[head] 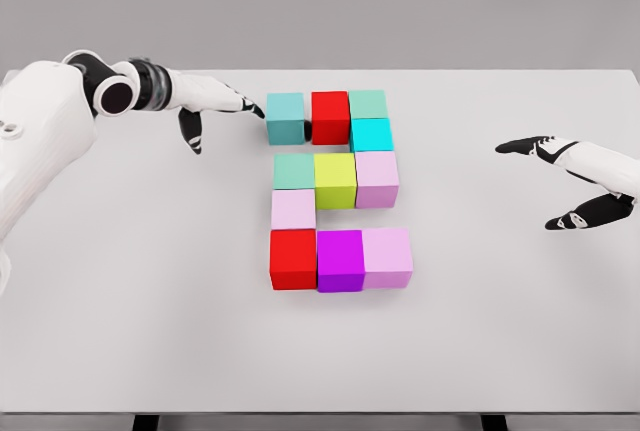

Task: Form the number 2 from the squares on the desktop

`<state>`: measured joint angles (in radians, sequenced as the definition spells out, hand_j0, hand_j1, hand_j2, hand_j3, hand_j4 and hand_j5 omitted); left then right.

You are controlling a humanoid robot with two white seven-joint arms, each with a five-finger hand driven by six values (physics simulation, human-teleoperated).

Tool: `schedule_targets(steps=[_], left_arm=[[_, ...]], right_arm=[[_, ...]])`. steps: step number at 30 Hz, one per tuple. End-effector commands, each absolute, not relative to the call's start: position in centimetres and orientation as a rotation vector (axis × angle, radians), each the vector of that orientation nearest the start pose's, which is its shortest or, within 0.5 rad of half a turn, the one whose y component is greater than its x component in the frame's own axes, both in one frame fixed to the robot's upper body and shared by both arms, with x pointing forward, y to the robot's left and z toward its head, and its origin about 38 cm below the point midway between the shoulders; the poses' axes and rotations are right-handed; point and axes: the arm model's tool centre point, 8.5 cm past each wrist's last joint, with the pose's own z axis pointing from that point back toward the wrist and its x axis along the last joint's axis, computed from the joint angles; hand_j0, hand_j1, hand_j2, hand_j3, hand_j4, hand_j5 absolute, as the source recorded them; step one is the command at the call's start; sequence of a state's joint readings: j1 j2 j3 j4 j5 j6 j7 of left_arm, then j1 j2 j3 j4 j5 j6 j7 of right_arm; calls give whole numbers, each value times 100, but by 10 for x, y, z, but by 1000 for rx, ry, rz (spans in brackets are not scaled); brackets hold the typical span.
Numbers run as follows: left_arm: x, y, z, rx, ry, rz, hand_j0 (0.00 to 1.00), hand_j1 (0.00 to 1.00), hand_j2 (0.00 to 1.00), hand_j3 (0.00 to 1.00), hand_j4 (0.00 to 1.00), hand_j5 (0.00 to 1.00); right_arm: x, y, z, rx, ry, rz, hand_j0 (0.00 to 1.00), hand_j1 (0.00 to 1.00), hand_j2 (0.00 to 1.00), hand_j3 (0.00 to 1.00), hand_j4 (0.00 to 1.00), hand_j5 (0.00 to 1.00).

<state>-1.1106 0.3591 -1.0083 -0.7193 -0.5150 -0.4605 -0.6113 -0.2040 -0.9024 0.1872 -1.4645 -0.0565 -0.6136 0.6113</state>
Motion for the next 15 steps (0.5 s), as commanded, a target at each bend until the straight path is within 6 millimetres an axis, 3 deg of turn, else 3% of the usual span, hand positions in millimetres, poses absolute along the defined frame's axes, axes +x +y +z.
schedule_targets(steps=[1,15], left_arm=[[562,213,183,416,-969,-2108,100,100,100,100,100,100],[562,209,183,410,-976,-2112,100,100,100,100,100,100]], right_arm=[[372,-400,202,-154,-1563,1553,100,100,100,100,100,100],[372,-399,202,-153,-1565,1552,100,100,100,100,100,100]])
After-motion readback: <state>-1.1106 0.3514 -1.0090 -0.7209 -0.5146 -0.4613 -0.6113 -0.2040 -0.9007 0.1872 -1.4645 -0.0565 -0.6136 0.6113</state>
